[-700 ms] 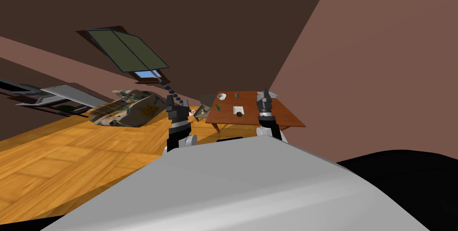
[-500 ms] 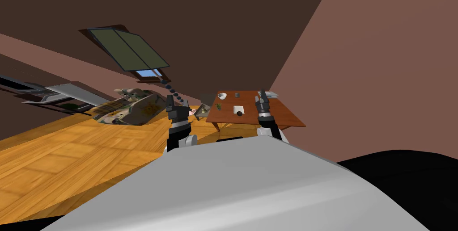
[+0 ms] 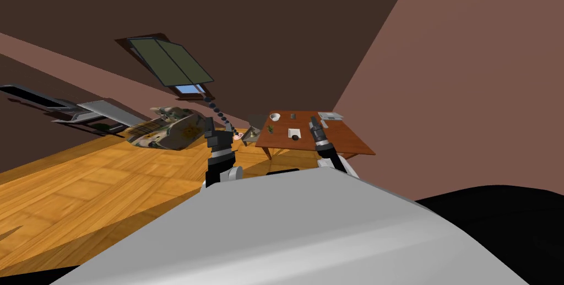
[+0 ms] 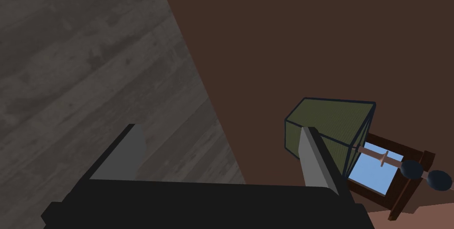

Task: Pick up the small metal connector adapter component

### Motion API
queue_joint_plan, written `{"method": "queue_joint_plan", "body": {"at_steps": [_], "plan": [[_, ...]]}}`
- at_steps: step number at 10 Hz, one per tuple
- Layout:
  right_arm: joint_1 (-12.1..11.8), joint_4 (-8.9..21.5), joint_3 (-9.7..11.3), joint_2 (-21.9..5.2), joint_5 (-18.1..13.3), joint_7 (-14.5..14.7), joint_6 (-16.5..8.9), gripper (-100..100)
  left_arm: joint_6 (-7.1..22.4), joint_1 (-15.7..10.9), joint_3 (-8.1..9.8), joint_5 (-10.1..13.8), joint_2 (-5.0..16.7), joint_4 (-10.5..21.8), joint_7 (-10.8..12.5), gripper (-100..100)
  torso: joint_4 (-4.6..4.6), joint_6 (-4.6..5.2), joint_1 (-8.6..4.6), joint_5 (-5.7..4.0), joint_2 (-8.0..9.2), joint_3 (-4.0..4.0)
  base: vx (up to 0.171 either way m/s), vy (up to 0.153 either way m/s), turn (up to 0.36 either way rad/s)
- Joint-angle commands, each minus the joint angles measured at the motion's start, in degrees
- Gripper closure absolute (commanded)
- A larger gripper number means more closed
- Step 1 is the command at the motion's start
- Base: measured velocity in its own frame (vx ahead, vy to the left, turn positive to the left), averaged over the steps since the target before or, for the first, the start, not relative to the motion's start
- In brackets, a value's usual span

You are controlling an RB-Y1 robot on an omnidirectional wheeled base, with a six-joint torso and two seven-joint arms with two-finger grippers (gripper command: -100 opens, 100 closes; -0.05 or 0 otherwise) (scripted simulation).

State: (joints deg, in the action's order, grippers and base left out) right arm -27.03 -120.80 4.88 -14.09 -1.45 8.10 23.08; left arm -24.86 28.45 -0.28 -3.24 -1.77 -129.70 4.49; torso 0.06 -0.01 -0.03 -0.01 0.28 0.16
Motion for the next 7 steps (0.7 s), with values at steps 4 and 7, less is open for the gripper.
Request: {"method": "queue_joint_plan", "body": {"at_steps": [4, 7], "plan": [[0.85, 3.76, 2.07, -6.53, -3.27, 1.79, -0.69, -100, 0.00, 0.00, 0.00, 0.00, 0.00, 0.00, 0.00, 0, -0.01, -0.01, 0.05, 0.01, -0.05, -0.03, -0.065, 0.010, 0.057], [1.65, 7.29, 3.90, -12.12, -6.25, 3.44, -1.36, -100, 0.00, 0.00, 0.00, 0.00, 0.00, 0.00, 0.00, 0, 0.00, 0.00, 0.08, 0.02, -0.01, -0.01, -0.067, 0.019, 0.079]]}}
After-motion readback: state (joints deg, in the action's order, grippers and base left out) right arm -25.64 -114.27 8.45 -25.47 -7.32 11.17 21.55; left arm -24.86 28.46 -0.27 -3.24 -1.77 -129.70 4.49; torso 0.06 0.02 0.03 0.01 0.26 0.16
